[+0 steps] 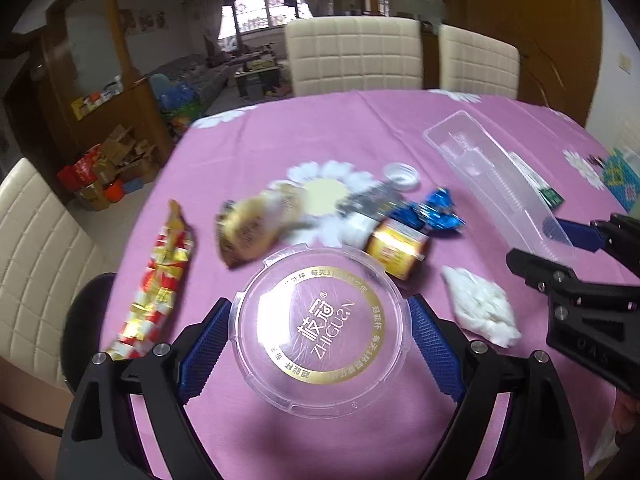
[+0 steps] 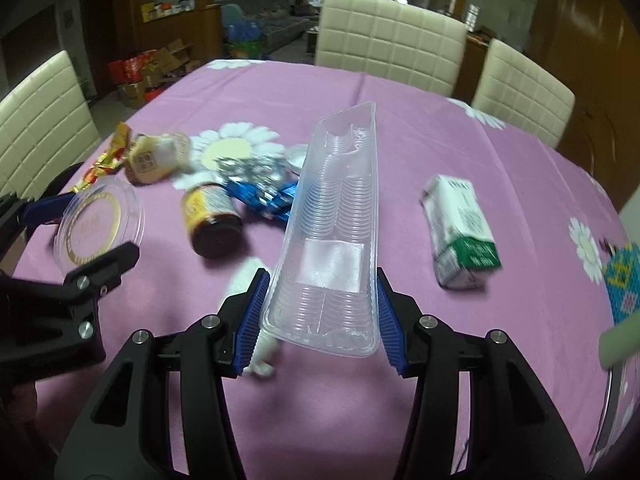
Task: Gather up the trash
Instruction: 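Grasp the clear round lid with the left tool while the right grasps the plastic tray, then drop the lid into the bin with the left tool while the right carries the tray, then open the right tool over the bin to drop the clear plastic tray, then move both open tools back over the table, then grasp the white tissue with the right tool while the left grasps the candy wrapper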
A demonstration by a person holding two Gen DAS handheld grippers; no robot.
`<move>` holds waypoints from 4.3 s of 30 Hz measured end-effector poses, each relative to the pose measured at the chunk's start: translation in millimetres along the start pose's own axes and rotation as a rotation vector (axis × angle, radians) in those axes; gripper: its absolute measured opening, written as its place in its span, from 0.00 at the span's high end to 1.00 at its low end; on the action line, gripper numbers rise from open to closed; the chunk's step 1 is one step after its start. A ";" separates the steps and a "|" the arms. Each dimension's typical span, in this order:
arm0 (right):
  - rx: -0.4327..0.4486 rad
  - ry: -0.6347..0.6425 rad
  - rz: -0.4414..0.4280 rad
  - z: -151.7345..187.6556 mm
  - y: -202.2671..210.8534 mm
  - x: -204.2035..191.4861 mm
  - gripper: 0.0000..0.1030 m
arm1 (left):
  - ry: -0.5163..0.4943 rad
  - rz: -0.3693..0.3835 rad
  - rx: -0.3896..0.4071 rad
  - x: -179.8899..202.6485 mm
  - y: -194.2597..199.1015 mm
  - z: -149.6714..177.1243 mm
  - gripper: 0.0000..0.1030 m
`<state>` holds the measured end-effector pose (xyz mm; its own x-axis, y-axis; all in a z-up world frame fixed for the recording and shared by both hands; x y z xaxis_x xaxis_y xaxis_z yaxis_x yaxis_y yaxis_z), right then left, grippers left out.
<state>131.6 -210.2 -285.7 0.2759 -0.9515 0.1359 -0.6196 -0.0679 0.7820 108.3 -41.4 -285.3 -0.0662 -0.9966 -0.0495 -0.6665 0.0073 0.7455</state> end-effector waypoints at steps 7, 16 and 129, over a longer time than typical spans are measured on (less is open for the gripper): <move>0.048 0.127 -0.100 -41.4 -6.1 -64.9 0.49 | 0.112 -0.110 0.020 -78.6 9.6 -8.2 0.18; 0.106 0.356 -0.215 -77.5 -17.5 -162.6 0.49 | 0.226 -0.246 0.022 -169.9 17.8 6.1 0.18; -0.072 0.061 -0.061 4.8 -55.5 -49.1 0.82 | 0.100 -0.074 -0.159 -141.7 -73.8 22.8 0.16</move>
<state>148.9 -161.1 -338.7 0.3566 -0.9263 0.1219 -0.5463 -0.1008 0.8315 149.9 101.1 -348.4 0.0579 -0.9972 -0.0476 -0.5403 -0.0714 0.8385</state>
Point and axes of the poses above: each gripper's, at about its wrist camera, not at the fingertips, and y roughly against the way its jaws point, x to its right, z to its underside, the point moved 6 cm from there along -y, roughly the way its jaws point, and after that the axes turned 4 degrees about y, right-handed, at the moved point
